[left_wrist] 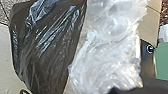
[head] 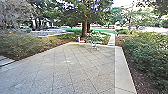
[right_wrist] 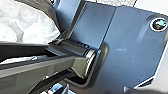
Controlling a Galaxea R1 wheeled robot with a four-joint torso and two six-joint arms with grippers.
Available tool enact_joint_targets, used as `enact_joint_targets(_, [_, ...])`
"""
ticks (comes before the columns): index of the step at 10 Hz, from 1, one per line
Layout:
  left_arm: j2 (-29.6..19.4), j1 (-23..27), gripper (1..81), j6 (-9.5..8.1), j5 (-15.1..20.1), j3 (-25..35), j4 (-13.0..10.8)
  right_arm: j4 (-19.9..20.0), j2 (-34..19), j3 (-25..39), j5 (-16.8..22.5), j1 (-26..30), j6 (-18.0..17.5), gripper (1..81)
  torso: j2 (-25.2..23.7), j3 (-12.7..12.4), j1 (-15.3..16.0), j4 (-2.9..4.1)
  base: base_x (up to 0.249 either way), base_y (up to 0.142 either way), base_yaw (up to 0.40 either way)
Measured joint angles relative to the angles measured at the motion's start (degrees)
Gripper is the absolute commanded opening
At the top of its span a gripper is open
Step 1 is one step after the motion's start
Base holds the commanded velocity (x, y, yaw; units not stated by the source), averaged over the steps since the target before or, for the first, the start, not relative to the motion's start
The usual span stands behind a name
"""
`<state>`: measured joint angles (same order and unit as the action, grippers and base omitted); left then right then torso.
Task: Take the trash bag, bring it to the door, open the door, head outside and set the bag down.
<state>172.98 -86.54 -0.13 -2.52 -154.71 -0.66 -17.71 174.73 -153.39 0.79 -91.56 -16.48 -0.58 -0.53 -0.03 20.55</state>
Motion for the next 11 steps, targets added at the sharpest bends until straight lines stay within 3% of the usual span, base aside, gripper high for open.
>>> enact_joint_targets(1, [-1.0,0.0,1.0,0.00,-0.1,1.7,0.0,0.0,-0.1,0.0,0.0,0.0,0.2,81.1,0.0,0.0,0.0,0.94,0.000,0.000,0.000])
enact_joint_targets(2, [-2.3,0.1,1.0,-0.02,-0.1,4.4,0.0,0.0,-0.3,0.3,-0.1,0.0,0.2,81.1,0.0,0.2,0.0,1.20,0.000,0.000,0.000])
enact_joint_targets(4, [-5.3,1.1,1.0,-0.07,-0.3,10.7,0.0,0.5,-1.7,2.8,-0.8,0.2,-0.5,81.1,0.0,2.4,0.0,1.25,0.000,0.000,0.000])
enact_joint_targets(7, [-11.7,3.0,1.0,-0.22,-0.3,19.1,0.0,0.7,-5.4,8.7,-1.6,0.9,-0.1,81.1,0.0,7.7,0.0,1.27,0.000,0.000,0.000])
enact_joint_targets(11, [-21.6,10.5,1.0,-2.82,1.7,29.9,2.1,0.5,-5.9,10.3,-1.8,0.5,0.0,81.1,0.0,8.3,0.1,1.27,0.000,0.000,0.000])
